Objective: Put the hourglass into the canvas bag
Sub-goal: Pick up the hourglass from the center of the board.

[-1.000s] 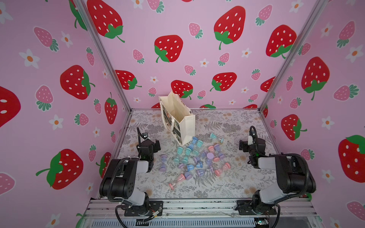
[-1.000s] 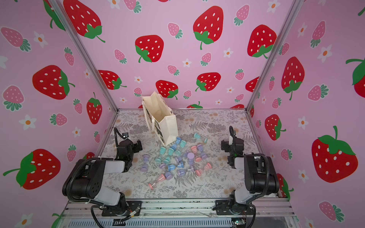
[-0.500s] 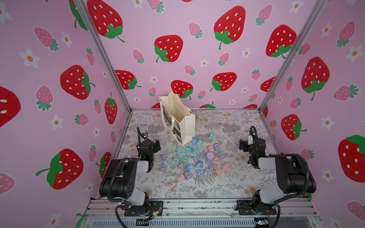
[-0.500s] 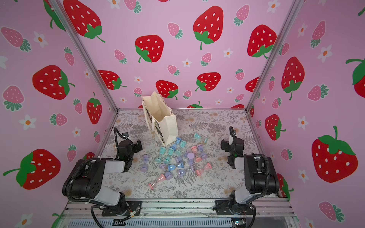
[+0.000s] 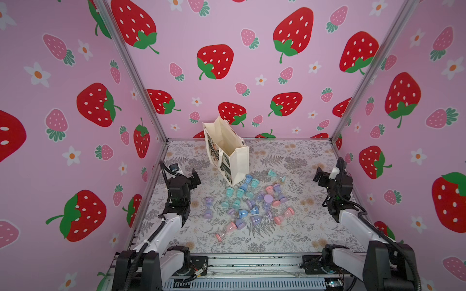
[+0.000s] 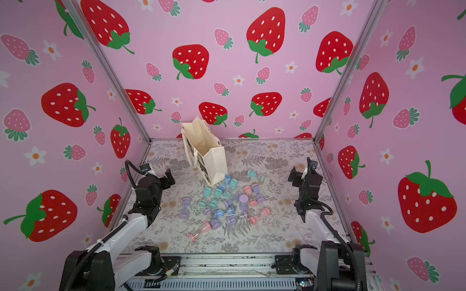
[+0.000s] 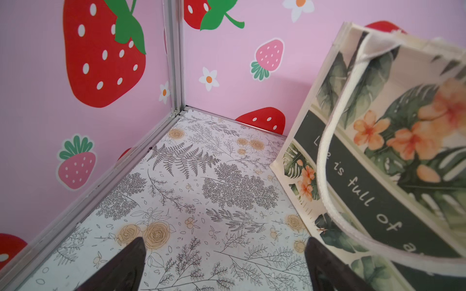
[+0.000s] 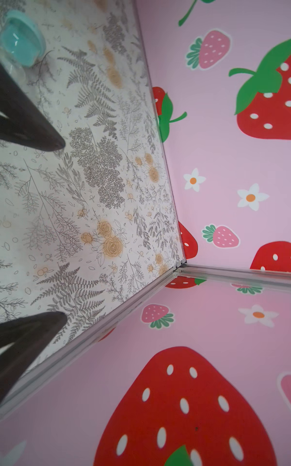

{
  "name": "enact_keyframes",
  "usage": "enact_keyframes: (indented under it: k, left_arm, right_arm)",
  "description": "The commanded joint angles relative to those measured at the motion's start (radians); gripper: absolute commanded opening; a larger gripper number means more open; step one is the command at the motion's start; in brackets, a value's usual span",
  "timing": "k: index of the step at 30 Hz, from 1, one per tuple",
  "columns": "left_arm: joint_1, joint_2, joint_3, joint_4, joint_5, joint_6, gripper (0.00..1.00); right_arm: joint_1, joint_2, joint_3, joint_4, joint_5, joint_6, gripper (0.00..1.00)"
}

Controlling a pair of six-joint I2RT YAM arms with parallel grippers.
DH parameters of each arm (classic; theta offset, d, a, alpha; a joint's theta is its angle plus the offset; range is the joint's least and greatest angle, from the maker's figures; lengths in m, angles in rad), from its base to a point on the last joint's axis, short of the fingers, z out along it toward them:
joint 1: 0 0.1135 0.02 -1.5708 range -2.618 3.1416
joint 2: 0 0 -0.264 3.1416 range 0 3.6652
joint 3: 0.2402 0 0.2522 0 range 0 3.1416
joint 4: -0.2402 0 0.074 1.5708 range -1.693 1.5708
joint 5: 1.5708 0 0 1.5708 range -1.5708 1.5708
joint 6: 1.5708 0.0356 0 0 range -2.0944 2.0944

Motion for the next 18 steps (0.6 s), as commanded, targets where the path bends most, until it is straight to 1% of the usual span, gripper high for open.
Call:
enact_keyframes:
  k: [1, 3, 5, 9, 11, 14, 18]
  left_arm:
    - [0.007, -0.059, 0.048, -0.230, -0.091, -0.261, 0.99]
    - [0.008, -0.084, 0.053, -0.255, -0.032, -0.237, 0.99]
    - [0.009, -0.106, 0.089, -0.347, 0.005, -0.241, 0.99]
    - [0.000, -0.146, 0.139, -0.498, 0.073, -0.246, 0.99]
    - [-0.024, -0.164, 0.151, -0.549, 0.101, -0.243, 0.99]
    - [-0.100, -0.180, 0.185, -0.683, 0.038, -0.255, 0.99]
    - [-0.227, -0.183, 0.223, -0.822, -0.061, -0.289, 0.99]
  right_arm:
    - [-0.004, -0.022, 0.033, -0.193, 0.033, 0.226, 0.99]
    - [-0.004, -0.010, 0.075, -0.294, 0.024, 0.274, 0.99]
    - [-0.001, -0.001, 0.102, -0.347, -0.026, 0.271, 0.99]
    - [0.044, -0.008, 0.159, -0.448, -0.035, 0.260, 0.99]
    - [0.079, -0.002, 0.202, -0.518, -0.052, 0.252, 0.99]
    - [0.142, 0.008, 0.257, -0.610, -0.095, 0.228, 0.99]
    - [0.281, 0.018, 0.326, -0.720, -0.075, 0.166, 0.99]
